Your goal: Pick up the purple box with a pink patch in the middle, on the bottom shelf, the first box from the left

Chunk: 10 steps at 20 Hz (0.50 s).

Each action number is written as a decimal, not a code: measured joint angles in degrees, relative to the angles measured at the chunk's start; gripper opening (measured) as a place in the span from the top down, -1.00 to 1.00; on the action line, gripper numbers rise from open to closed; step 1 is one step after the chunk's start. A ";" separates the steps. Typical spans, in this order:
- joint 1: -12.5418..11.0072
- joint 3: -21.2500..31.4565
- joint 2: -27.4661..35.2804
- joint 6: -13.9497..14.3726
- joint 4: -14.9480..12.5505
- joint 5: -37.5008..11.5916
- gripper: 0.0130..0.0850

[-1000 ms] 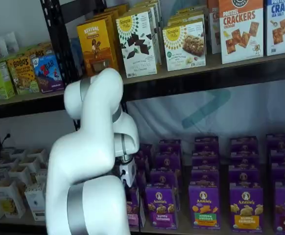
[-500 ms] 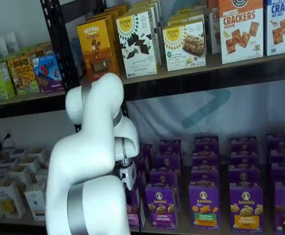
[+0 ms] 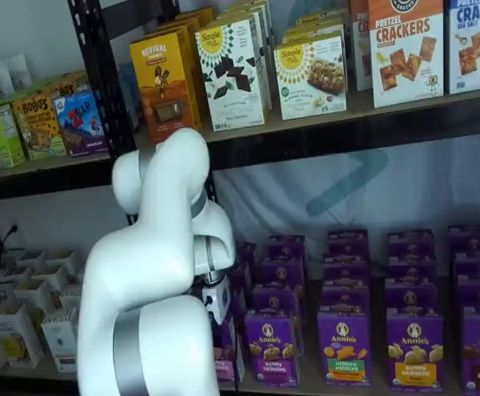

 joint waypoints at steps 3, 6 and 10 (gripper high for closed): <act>-0.07 -0.20 0.24 0.01 -0.10 0.04 -0.89; -0.07 -0.52 0.43 -0.19 0.17 0.45 -0.67; 0.07 -0.88 0.61 -0.15 0.26 1.00 -0.44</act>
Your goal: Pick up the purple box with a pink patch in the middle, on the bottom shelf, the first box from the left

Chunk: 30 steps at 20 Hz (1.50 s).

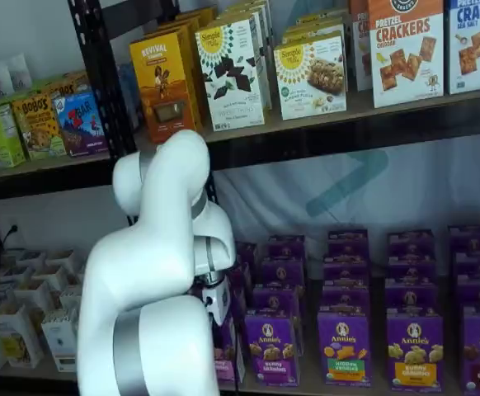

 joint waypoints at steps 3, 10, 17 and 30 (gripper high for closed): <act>0.13 0.08 0.02 0.44 -0.35 -0.18 -0.33; 0.36 0.23 0.01 0.43 -0.08 -0.16 -0.22; 0.39 0.85 -0.23 0.70 -0.39 -1.20 0.11; 0.40 0.98 -0.06 0.33 0.04 -2.20 0.44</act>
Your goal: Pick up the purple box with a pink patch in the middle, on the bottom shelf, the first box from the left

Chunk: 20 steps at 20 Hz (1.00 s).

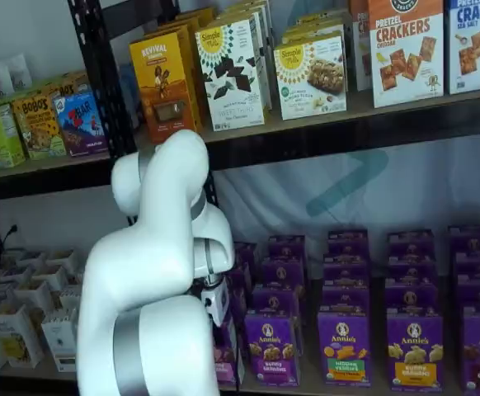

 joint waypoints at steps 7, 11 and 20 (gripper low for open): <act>0.16 0.51 -0.58 0.76 -0.65 1.13 0.56; 0.33 3.41 -2.37 2.03 -1.91 -0.20 0.56; 0.87 13.98 -9.62 5.14 -4.80 -3.44 0.56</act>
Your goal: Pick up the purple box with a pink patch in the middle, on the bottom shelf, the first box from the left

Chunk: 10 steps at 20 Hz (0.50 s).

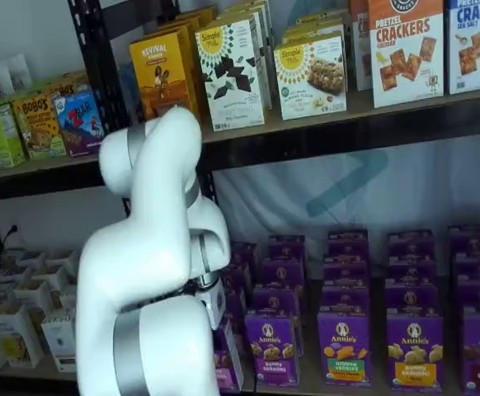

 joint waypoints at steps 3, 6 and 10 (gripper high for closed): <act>0.12 3.92 -2.88 0.91 -0.85 -1.82 0.56; 0.24 7.64 -6.00 1.13 -0.97 -2.96 0.56; 0.06 13.27 -11.25 2.05 -2.11 -3.93 0.56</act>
